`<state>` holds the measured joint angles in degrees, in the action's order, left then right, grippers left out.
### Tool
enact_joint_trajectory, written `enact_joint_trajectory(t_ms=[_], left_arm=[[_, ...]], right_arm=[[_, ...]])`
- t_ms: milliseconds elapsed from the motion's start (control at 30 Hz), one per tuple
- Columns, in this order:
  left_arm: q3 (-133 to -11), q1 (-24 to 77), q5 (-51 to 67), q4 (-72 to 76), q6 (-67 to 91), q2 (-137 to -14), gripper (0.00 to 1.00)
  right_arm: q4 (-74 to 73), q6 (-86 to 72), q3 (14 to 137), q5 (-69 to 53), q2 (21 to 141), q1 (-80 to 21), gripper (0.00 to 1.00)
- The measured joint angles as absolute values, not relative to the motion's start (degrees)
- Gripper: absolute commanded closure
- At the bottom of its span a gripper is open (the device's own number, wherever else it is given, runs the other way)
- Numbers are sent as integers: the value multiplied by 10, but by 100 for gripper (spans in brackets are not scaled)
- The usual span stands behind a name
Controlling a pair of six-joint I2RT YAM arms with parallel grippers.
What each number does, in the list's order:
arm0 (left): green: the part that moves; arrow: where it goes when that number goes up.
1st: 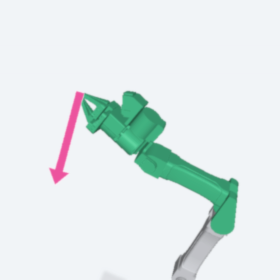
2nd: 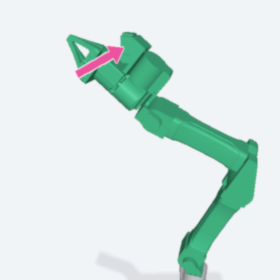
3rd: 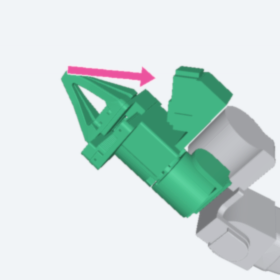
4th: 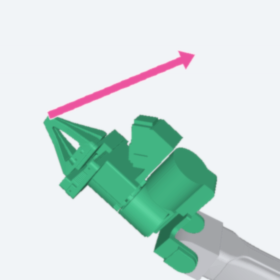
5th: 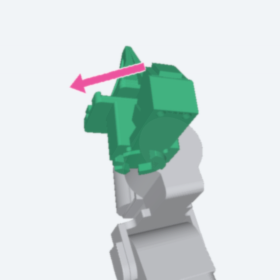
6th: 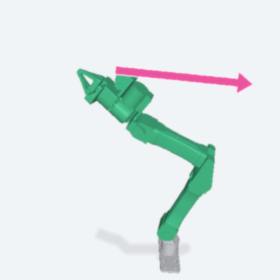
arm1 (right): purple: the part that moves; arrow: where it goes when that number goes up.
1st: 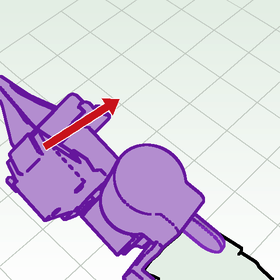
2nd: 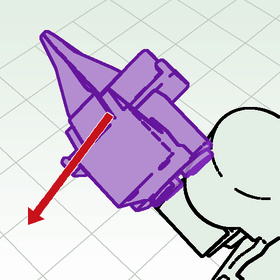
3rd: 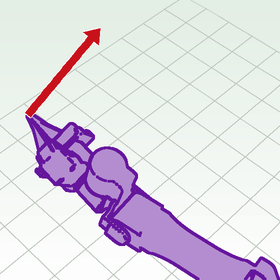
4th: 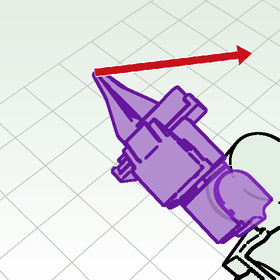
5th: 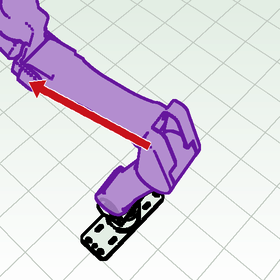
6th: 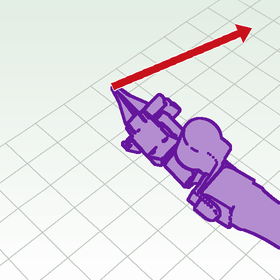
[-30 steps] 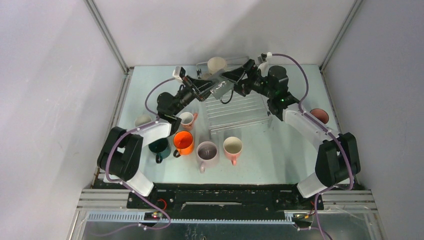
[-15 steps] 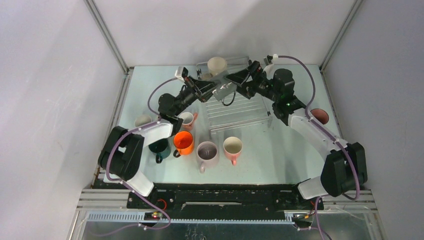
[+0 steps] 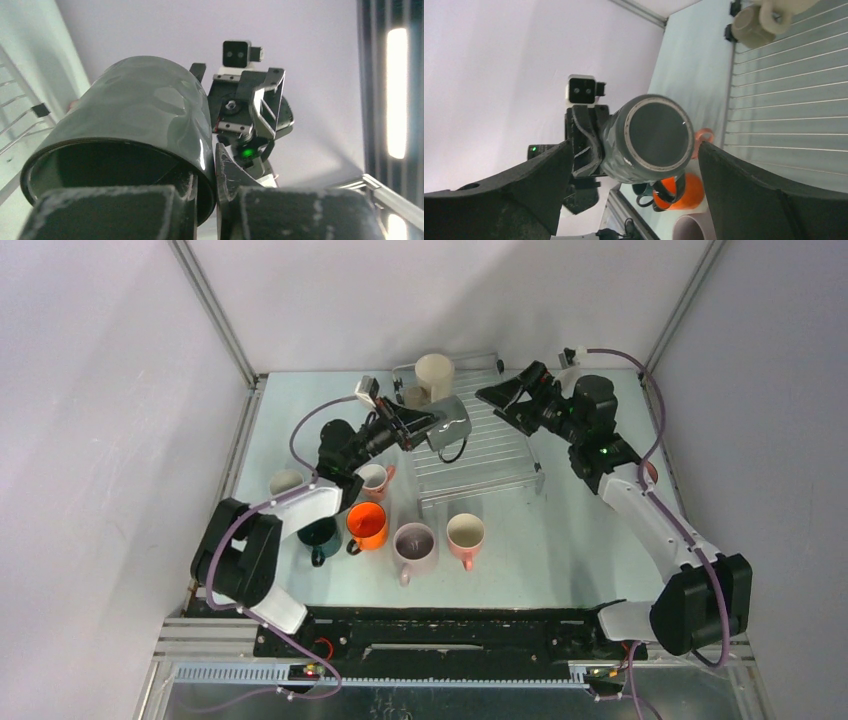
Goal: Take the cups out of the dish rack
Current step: Place the cup at the center of the board.
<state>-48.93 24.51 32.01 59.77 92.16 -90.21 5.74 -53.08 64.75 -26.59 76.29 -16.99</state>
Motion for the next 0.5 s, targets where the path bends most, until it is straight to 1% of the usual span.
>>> enact_joint_trajectory(t_ms=[200, 333, 500], left_arm=[[-506, 245, 354, 451, 820, -854, 100], [-568, 256, 368, 290, 703, -835, 100], [-667, 301, 355, 67, 542, -834, 100]], right_arm=[[-2, -492, 648, -249, 740, -133, 0], [-75, -451, 667, -222, 726, -120, 0], [-162, -404, 723, -184, 712, -119, 0]])
